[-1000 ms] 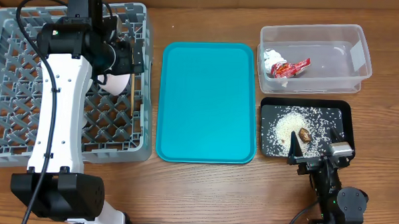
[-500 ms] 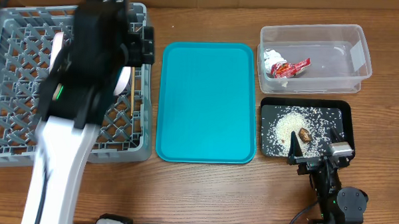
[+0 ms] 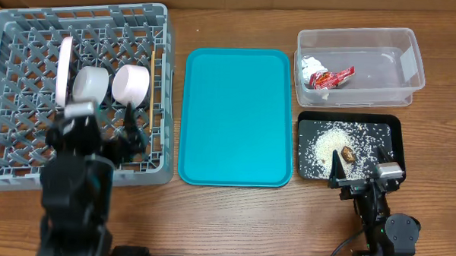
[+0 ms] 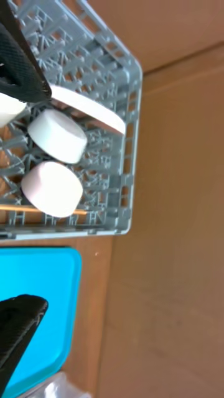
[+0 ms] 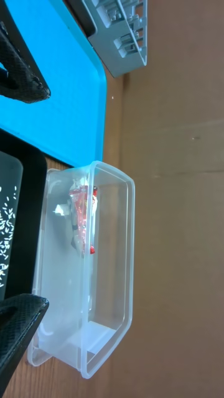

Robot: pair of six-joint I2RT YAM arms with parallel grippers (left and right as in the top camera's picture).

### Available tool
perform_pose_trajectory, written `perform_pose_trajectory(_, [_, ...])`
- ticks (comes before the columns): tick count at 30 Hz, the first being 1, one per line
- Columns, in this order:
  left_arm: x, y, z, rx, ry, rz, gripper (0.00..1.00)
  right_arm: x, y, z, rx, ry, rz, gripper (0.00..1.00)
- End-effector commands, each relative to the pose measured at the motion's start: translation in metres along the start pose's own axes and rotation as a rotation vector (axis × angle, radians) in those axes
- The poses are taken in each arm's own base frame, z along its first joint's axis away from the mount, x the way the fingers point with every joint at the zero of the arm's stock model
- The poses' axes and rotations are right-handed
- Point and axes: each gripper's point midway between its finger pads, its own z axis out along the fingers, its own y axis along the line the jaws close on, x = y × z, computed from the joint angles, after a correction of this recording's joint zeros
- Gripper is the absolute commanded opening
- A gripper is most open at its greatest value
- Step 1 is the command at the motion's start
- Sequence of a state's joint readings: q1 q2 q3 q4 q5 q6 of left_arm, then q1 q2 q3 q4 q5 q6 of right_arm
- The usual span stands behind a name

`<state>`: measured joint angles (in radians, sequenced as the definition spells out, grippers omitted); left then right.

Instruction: Sort waste into correct bins and load items into the dishwasher

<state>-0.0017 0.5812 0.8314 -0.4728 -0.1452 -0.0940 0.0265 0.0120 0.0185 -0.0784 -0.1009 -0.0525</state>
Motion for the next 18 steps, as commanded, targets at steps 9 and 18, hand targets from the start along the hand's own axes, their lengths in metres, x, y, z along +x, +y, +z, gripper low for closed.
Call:
perform_pose_trajectory(9, [0.043, 0.013, -0.024, 0.011, -0.309, -0.025, 1.00, 0.002, 0.001, 0.000, -0.004, -0.001, -0.001, 1.00])
perform_pose_trajectory(18, [0.082, 0.015, -0.007, 0.018, -0.432, -0.041, 1.00, 0.002, 0.001, 0.000, -0.004, -0.001, -0.001, 1.00])
